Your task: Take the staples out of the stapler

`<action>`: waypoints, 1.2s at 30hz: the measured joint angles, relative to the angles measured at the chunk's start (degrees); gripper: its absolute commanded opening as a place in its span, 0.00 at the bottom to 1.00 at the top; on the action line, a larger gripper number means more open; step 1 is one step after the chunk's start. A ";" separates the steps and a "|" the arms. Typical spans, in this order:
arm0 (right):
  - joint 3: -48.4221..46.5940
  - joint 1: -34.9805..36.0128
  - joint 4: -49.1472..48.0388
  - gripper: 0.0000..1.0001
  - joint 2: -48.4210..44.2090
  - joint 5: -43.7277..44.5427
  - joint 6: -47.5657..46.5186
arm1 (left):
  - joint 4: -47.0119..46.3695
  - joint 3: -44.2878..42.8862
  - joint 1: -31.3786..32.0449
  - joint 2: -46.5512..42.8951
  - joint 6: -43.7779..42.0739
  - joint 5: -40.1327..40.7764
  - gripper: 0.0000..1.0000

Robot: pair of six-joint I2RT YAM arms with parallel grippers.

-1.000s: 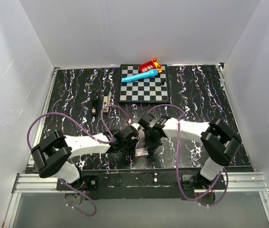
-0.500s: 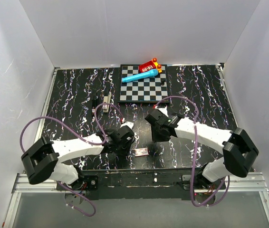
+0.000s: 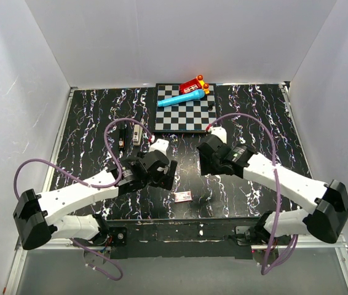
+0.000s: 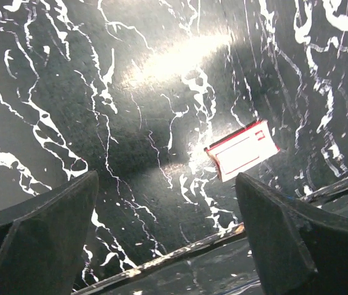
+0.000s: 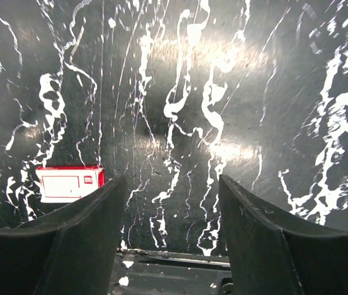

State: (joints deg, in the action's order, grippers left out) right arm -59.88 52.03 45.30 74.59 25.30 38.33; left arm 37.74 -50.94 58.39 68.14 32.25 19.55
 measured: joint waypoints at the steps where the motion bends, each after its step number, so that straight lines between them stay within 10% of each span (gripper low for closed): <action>1: -0.72 -0.11 0.31 0.69 -0.81 0.76 -0.68 | 0.85 -0.92 0.00 -0.17 -0.59 0.83 0.98; 5: -4.39 -0.61 1.81 0.69 -3.91 3.78 -2.75 | 3.39 -4.33 0.00 -1.70 -2.08 3.67 0.98; 7: -6.05 -0.66 2.45 0.86 -5.35 5.68 -3.30 | 4.07 -5.99 0.00 -2.86 -2.99 4.83 0.98; 36: -14.64 -1.07 4.81 0.93 -18.49 10.32 -13.27 | 0.31 -24.98 0.00 -10.58 -20.55 9.92 0.98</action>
State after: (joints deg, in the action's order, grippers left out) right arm -74.52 50.96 50.11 56.10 35.62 25.06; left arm 38.04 -75.92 58.39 57.56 11.70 29.47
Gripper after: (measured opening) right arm 0.927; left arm 0.981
